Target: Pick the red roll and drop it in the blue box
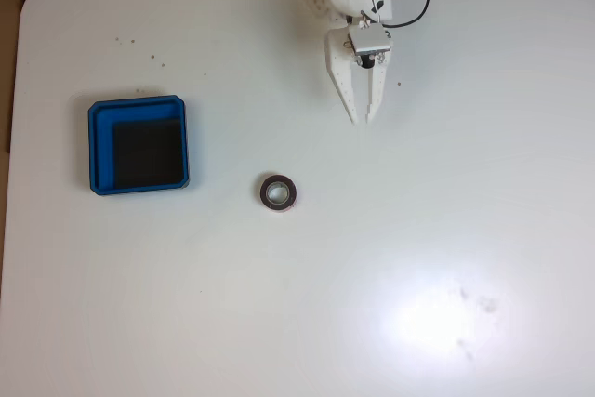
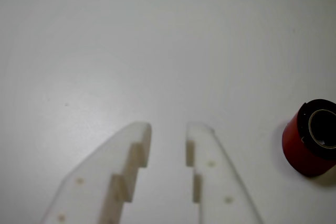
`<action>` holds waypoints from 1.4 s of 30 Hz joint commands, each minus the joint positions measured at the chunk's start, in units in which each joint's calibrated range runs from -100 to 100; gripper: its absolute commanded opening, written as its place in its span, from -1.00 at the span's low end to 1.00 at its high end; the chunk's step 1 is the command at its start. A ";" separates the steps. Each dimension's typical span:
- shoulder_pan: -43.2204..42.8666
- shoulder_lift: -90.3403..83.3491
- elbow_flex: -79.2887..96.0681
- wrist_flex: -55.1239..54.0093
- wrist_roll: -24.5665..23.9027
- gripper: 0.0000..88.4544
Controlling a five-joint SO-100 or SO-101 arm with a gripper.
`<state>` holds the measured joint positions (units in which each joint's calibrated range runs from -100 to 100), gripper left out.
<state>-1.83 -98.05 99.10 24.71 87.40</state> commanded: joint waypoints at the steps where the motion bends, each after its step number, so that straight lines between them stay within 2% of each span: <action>1: 0.22 -0.53 0.81 -0.70 0.16 -0.99; 10: 2.56 -0.44 0.81 -0.70 0.16 -0.99; 21: 15.17 -0.44 0.81 -0.70 -0.27 -0.99; 28: 15.95 2.73 -2.70 -0.70 -0.36 -0.99; 32: 15.95 10.18 -8.09 -0.70 -0.36 -0.99; 42: 15.95 41.53 -31.99 -0.54 -0.19 -0.99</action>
<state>13.71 -64.86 75.87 24.71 87.23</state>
